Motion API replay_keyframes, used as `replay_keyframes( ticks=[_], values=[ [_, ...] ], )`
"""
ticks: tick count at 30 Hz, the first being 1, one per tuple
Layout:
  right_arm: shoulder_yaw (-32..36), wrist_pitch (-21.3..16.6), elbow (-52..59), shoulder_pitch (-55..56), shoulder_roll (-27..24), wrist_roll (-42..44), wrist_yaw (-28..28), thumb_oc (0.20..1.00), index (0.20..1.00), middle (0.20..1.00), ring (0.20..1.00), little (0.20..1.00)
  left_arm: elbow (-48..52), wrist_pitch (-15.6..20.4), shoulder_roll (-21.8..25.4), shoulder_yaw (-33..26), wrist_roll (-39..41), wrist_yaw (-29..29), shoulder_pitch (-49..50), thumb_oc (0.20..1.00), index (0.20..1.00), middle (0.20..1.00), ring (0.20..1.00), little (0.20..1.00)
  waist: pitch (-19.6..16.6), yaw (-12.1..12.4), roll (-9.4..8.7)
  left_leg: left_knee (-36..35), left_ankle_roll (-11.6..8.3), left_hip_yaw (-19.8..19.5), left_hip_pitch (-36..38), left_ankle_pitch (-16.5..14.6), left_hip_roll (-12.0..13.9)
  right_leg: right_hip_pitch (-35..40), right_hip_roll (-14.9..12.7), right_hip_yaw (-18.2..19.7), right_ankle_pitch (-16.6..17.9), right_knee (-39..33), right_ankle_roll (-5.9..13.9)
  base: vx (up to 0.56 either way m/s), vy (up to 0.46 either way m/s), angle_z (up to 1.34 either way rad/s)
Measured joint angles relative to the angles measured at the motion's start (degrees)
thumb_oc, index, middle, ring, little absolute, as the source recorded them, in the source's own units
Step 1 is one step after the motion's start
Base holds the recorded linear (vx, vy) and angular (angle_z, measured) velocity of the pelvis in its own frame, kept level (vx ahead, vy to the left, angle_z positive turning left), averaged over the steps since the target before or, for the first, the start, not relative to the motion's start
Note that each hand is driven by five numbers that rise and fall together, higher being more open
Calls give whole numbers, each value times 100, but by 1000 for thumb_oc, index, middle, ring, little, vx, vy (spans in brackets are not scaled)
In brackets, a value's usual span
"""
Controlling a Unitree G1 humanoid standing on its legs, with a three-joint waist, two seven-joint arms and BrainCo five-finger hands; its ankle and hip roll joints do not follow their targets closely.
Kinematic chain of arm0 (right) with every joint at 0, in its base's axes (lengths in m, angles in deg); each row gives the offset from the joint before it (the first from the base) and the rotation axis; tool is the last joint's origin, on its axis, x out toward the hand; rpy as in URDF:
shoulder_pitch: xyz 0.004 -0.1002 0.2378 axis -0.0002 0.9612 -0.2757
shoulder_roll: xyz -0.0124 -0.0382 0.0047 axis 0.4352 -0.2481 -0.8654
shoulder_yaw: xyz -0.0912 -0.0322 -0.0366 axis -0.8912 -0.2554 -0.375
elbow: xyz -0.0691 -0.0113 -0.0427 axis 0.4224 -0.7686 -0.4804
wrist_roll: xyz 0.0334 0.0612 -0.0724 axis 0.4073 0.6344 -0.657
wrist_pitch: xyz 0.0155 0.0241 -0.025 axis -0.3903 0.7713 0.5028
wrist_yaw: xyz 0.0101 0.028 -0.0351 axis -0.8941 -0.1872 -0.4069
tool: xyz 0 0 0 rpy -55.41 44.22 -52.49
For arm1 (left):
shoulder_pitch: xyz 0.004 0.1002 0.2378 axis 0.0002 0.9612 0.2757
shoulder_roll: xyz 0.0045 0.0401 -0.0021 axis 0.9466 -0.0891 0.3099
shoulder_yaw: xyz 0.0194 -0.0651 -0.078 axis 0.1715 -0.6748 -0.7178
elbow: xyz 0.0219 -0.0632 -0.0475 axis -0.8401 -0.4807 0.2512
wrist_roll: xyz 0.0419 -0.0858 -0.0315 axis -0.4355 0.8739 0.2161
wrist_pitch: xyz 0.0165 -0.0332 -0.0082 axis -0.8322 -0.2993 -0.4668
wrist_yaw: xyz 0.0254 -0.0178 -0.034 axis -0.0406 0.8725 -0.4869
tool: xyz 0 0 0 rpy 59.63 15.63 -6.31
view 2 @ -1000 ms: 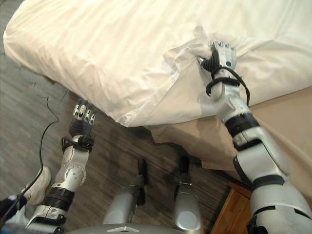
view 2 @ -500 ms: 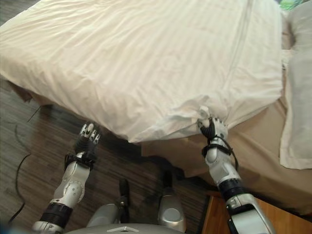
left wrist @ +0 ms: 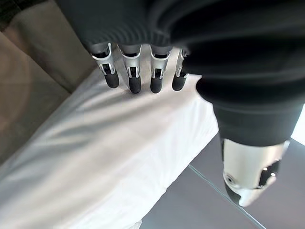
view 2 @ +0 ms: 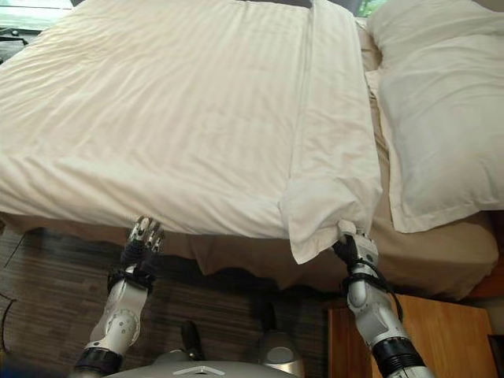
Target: Making the bed.
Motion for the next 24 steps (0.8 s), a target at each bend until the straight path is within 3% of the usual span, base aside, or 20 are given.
replay_keyframes(
  ticks=[4, 8, 12, 13, 18, 24],
  values=[
    [79, -25, -453, 165, 250, 11, 20, 1000, 1000, 1000, 1000, 1000, 2, 3, 2, 31, -27, -148, 5, 1000, 1000, 1000, 1000, 1000, -26, -180, -42, 11, 33, 61, 91, -23, -33, 87, 6, 7, 65, 32, 22, 2, -18, -6],
    [-113, -120, -1677, 45, 694, 56, 91, 1000, 1000, 1000, 1000, 1000, -3, 10, 4, 40, -27, -228, -49, 1000, 1000, 1000, 1000, 1000, -91, -228, -140, 0, 37, 93, 98, -64, -50, 88, -9, 12, 36, 31, 57, 3, -1, -1],
    [-342, -9, -3239, 199, 1056, 270, 1, 1000, 1000, 1000, 1000, 1000, -1, 27, 3, 78, -27, -266, -72, 1000, 1000, 1000, 1000, 1000, -105, -231, -156, -2, 34, 100, 100, -102, -65, 78, -67, 21, 14, 4, 67, 4, -2, -1],
    [-462, 134, -4447, 477, 1294, 565, -101, 1000, 1000, 1000, 1000, 1000, -2, 88, 7, 130, -27, -384, -114, 1000, 1000, 1000, 1000, 1000, -119, -263, -106, -3, 35, 63, 79, -125, -95, 73, -100, 20, -31, 2, 96, 0, 0, 0],
    [-266, 298, -6101, 797, 1148, 797, -232, 1000, 1000, 1000, 1000, 1000, -8, 90, 44, 309, -27, -331, -37, 1000, 1000, 1000, 1000, 1000, -168, -245, -16, -5, 29, -92, 11, -130, -98, 84, -110, -47, -49, 2, 68, 19, 4, 11],
    [800, 402, -5700, 669, 308, 1315, -186, 1000, 1000, 1000, 1000, 1000, 2, 77, 182, 266, -12, -91, 340, 1000, 1000, 1000, 1000, 1000, -193, -207, -36, -4, 75, -192, -17, -85, -93, 89, -92, -118, -47, 1, 59, 1, 9, 6]
  ],
)
